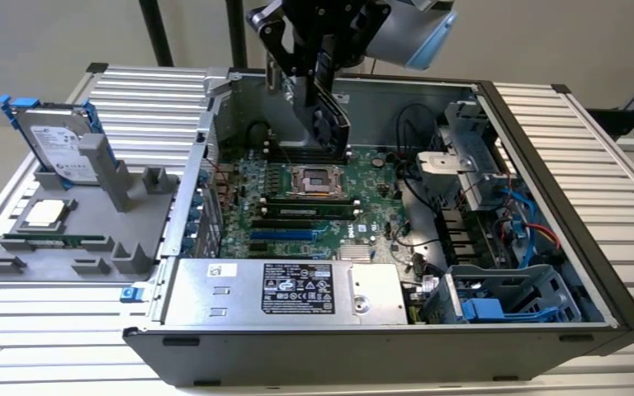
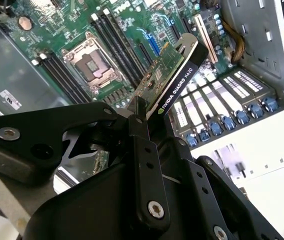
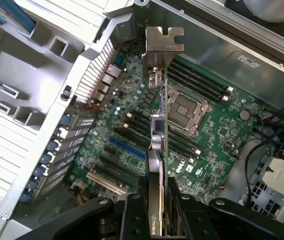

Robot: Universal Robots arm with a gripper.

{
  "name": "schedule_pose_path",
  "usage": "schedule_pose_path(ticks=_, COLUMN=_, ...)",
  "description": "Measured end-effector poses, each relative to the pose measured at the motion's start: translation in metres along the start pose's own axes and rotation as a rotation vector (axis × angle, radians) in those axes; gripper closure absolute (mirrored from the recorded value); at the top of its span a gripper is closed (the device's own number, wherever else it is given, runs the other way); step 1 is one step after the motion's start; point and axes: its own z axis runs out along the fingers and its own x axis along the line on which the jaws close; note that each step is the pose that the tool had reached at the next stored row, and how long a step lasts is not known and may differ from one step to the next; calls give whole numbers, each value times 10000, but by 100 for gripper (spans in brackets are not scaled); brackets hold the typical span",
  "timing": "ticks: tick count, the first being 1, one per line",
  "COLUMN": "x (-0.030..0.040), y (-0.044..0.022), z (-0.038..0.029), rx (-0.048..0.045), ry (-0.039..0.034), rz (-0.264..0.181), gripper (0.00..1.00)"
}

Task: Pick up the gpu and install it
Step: 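Insert the gpu into the slot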

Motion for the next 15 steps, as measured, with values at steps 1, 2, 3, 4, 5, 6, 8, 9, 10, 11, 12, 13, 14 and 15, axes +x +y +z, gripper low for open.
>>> schedule_pose_path(ticks=1, x=0, y=0, z=0, rx=0, ry=3, rz=-45, gripper=100)
schedule_pose_path(ticks=2, x=0, y=0, z=0, rx=0, ry=5, rz=-91, gripper=100)
schedule_pose_path(ticks=3, x=0, y=0, z=0, rx=0, ry=7, rz=-133, gripper=100)
schedule_pose_path(ticks=4, x=0, y=0, z=0, rx=0, ry=9, rz=-180, gripper=100)
schedule_pose_path(ticks=5, x=0, y=0, z=0, rx=-1, ry=11, rz=-223, gripper=100)
schedule_pose_path(ticks=6, x=0, y=0, z=0, rx=-1, ry=13, rz=-266, gripper=100)
schedule_pose_path(ticks=8, x=0, y=0, z=0, rx=-1, ry=17, rz=-356, gripper=100)
schedule_pose_path(ticks=9, x=0, y=0, z=0, rx=-1, ry=20, rz=-401, gripper=100)
schedule_pose_path(ticks=10, x=0, y=0, z=0, rx=-1, ry=22, rz=-448, gripper=100)
schedule_pose_path(ticks=11, x=0, y=0, z=0, rx=-2, ry=24, rz=-495, gripper=100)
schedule_pose_path(ticks=12, x=0, y=0, z=0, rx=-2, ry=26, rz=-537, gripper=100)
schedule_pose_path(ticks=13, x=0, y=0, z=0, rx=-2, ry=28, rz=-582, gripper=100)
schedule_pose_path(ticks=14, x=0, y=0, z=0, rx=-2, ry=30, rz=-625, gripper=100)
schedule_pose_path(ticks=15, x=0, y=0, z=0, rx=-2, ry=33, rz=-671, gripper=100)
